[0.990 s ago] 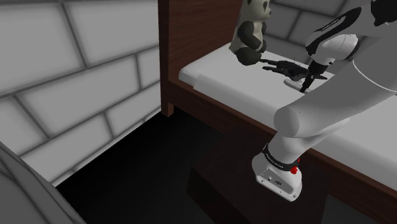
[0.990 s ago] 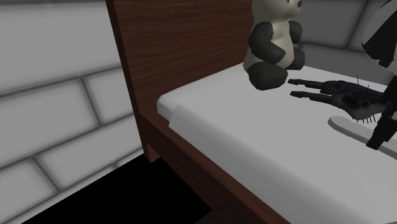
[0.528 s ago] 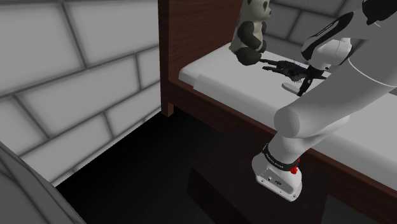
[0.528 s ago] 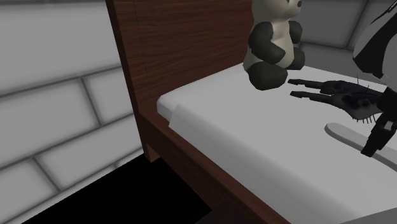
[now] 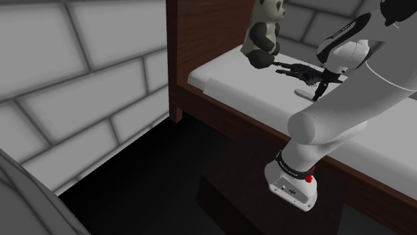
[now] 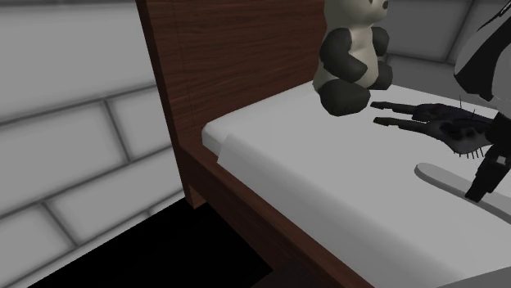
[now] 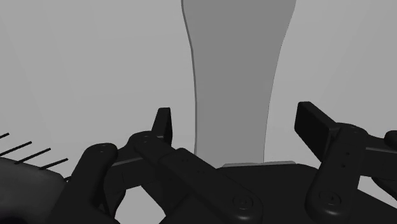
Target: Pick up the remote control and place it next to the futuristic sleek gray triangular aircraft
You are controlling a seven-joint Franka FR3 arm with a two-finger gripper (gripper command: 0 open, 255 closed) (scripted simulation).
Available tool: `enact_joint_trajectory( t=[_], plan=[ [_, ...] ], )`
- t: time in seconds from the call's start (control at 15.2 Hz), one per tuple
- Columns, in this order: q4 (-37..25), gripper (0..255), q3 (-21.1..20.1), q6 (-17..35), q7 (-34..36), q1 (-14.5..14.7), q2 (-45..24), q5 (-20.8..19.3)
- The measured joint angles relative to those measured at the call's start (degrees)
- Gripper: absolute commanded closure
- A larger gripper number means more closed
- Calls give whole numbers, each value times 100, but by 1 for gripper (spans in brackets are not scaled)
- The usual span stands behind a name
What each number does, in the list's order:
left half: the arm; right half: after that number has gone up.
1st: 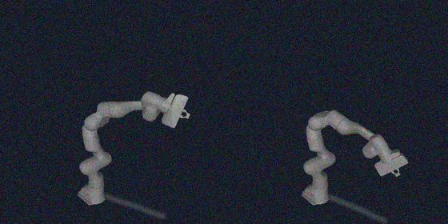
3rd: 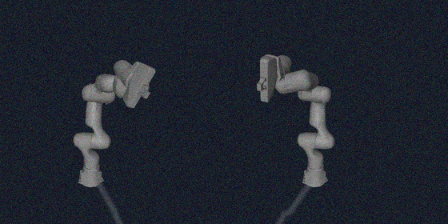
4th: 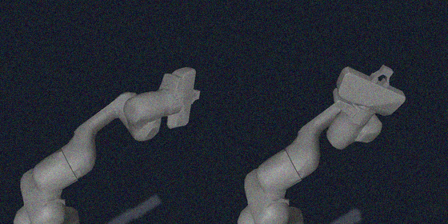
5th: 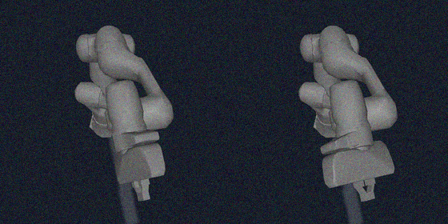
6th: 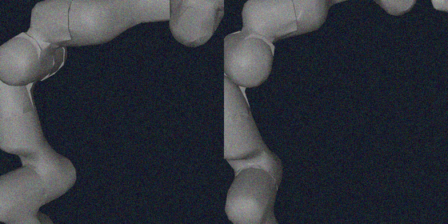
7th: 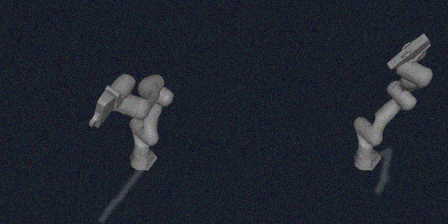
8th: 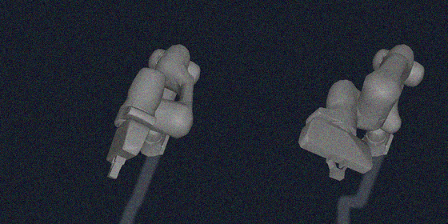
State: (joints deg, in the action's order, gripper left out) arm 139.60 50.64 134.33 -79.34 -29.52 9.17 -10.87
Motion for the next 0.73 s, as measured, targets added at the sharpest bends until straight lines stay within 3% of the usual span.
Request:
enact_joint_trajectory(
  t=[0.2,0.46,0.73],
  plan=[
    [0,0,0,0,0,0,0,0],
    [-278,0,-233,-657,262,-108,478,-307],
    [-333,0,-305,-842,328,-159,623,-402]
  ],
)
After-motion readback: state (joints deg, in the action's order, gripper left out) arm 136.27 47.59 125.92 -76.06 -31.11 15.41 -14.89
